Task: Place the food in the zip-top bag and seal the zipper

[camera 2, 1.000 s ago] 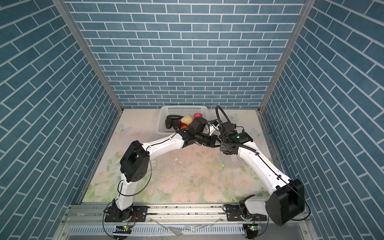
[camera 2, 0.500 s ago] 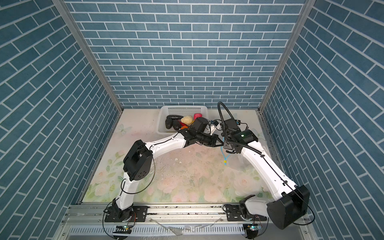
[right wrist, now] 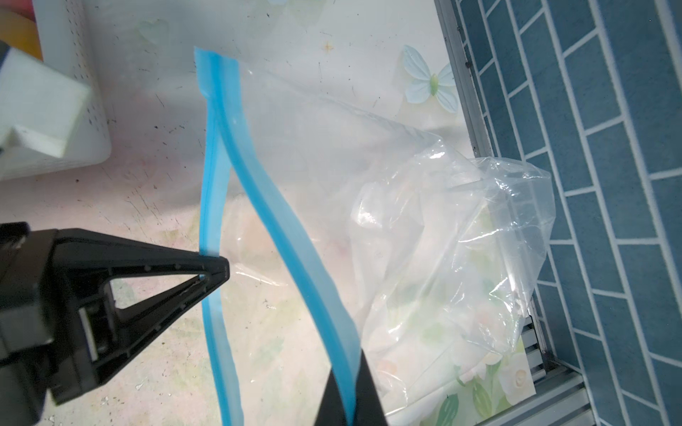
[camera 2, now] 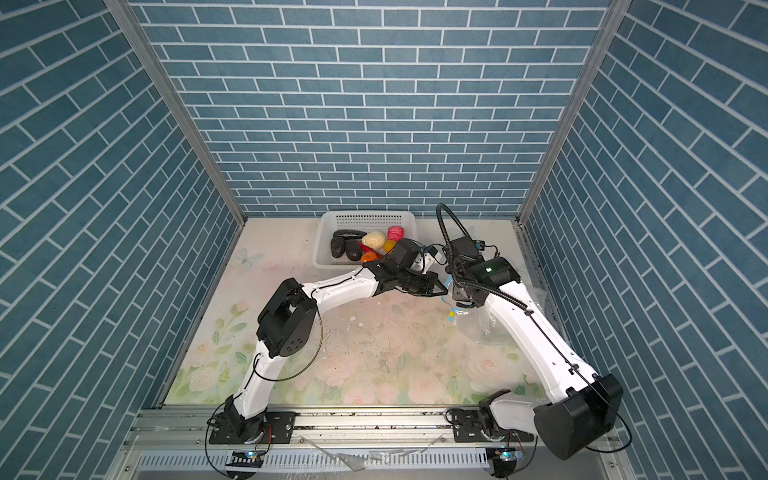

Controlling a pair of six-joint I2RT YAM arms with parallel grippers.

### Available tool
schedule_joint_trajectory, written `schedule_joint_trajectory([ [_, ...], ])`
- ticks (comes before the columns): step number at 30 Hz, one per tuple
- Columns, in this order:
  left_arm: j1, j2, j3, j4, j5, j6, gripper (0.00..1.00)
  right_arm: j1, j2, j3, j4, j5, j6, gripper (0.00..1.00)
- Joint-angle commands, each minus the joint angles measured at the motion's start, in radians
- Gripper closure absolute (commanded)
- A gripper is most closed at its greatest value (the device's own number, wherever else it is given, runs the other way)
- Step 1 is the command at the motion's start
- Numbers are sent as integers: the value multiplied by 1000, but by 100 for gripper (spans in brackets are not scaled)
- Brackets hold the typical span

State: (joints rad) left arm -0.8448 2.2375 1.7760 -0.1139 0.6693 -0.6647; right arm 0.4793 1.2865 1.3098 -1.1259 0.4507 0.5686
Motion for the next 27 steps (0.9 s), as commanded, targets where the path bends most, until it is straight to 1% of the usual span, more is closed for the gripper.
schedule_joint_trajectory([
  [1,4,17,14,-72,-79,49,100,-13,35,-9,0,-29,-19,100],
  [5,16,25,-13,-64,-107,43,100,-26,56,-11,43,-90,-27,100],
  [10,25,44,-20,-65,-113,40,100,-41,80,-18,98,-177,-29,100],
  [15,26,58,-19,-72,-114,45,97,-49,110,-39,168,-256,-24,100],
  [21,35,39,-39,-68,-118,49,90,-57,179,-64,243,-295,-27,100],
  [25,44,3,-66,-70,-133,62,82,-62,217,-69,262,-308,-32,100],
  [27,48,-20,-79,-74,-144,67,75,-65,225,-73,270,-311,-33,100],
])
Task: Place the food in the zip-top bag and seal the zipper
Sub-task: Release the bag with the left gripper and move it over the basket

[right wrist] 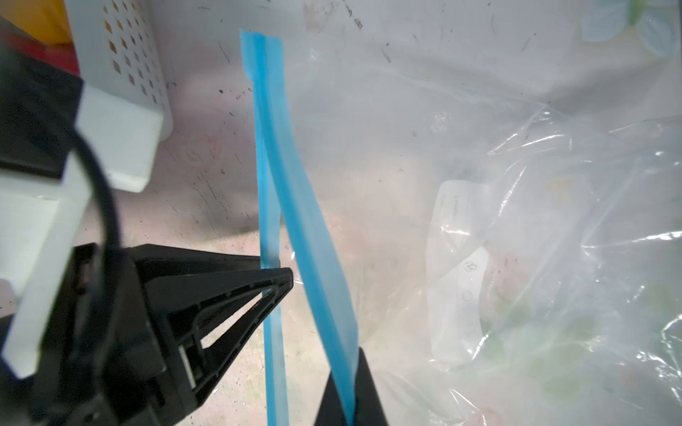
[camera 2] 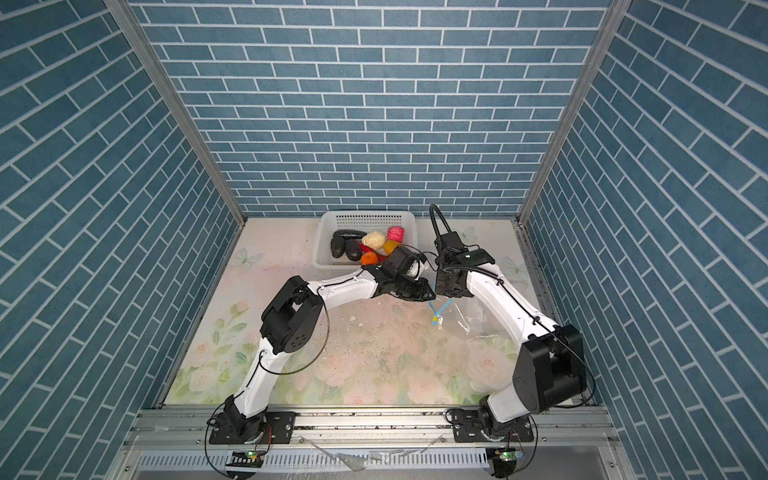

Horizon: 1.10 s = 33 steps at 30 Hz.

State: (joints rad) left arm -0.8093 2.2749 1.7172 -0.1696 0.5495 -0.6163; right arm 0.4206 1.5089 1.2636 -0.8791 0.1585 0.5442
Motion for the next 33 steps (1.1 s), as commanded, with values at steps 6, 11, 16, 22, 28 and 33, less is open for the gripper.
schedule_joint_trajectory([
  [6,37,-153,-62,-57,-75,69,57,-13,18,-29,27,-21,-13,100],
  [11,79,-230,-36,-163,-161,150,42,-13,27,-29,27,-30,-18,100],
  [16,127,-186,132,-361,-250,236,35,-13,26,-28,24,-34,-20,100],
  [22,193,-27,399,-565,-300,298,33,-12,45,-2,25,-56,-23,100],
  [28,242,52,487,-656,-346,347,32,-11,54,12,30,-69,-24,100],
  [33,260,58,472,-657,-338,358,31,-11,58,5,36,-80,-24,100],
])
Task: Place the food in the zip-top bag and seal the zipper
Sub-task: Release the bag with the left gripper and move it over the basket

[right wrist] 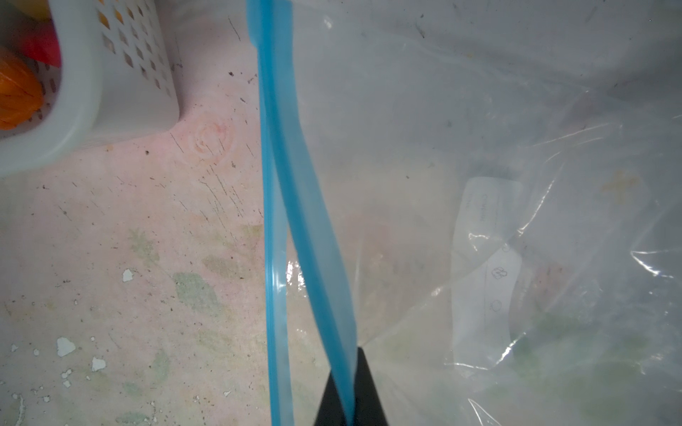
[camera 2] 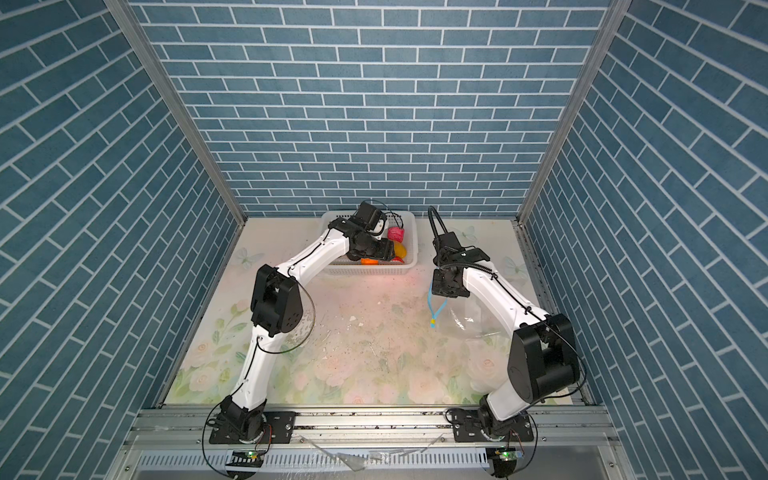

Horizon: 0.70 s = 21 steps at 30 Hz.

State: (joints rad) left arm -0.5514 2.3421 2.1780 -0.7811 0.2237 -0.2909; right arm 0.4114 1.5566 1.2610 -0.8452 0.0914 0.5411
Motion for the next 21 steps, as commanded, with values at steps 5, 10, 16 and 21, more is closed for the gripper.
schedule_joint_trajectory([
  [5,2,-29,-38,-53,-3,45,31,-1,14,8,10,-24,-19,100],
  [10,3,-85,-133,-24,-20,53,31,-1,21,9,16,-30,-20,100],
  [16,4,-137,-203,-12,-21,43,31,1,18,10,17,-32,-17,100],
  [21,3,-204,-308,45,-3,2,31,3,14,9,18,-29,-17,100],
])
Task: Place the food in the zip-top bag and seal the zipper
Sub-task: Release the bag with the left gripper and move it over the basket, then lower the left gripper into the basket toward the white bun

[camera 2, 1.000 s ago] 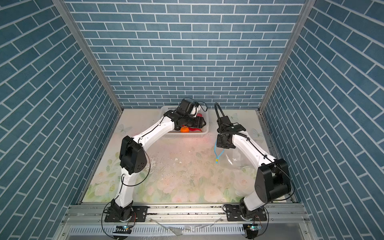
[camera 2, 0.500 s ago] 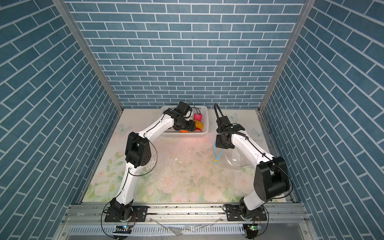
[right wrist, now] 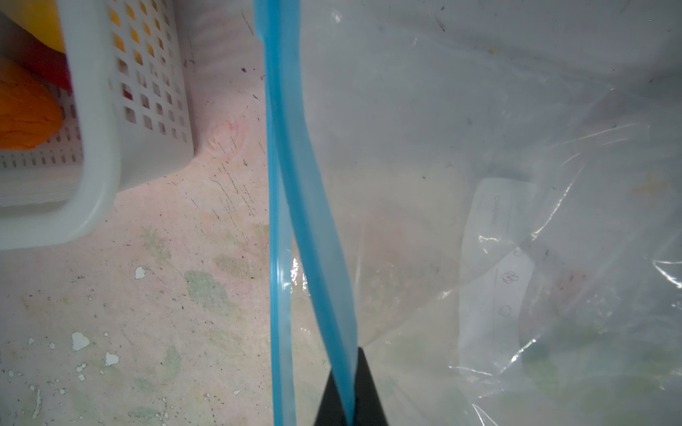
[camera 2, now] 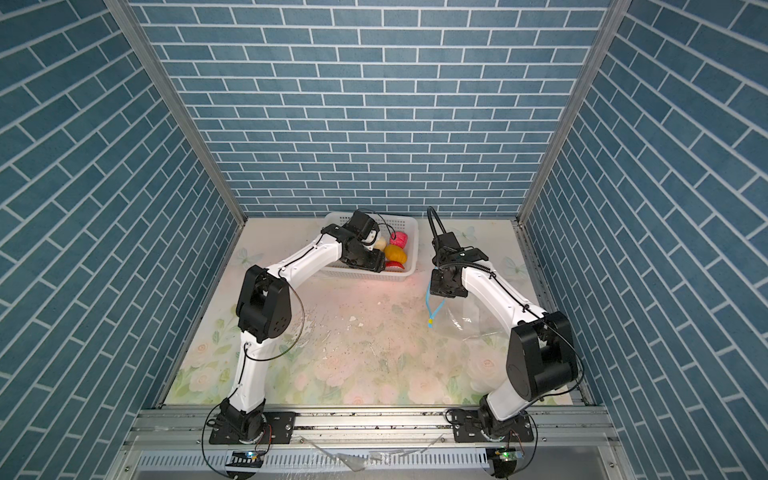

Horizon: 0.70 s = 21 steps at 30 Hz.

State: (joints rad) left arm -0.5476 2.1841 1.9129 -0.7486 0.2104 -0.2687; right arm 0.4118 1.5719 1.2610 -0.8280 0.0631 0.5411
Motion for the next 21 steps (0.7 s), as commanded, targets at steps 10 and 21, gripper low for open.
schedule_joint_trajectory([
  [10,0,-136,-196,72,26,-88,31,11,-7,6,0,-1,-13,100],
  [21,-1,-246,-360,167,31,-190,31,23,-6,7,3,7,-9,100],
])
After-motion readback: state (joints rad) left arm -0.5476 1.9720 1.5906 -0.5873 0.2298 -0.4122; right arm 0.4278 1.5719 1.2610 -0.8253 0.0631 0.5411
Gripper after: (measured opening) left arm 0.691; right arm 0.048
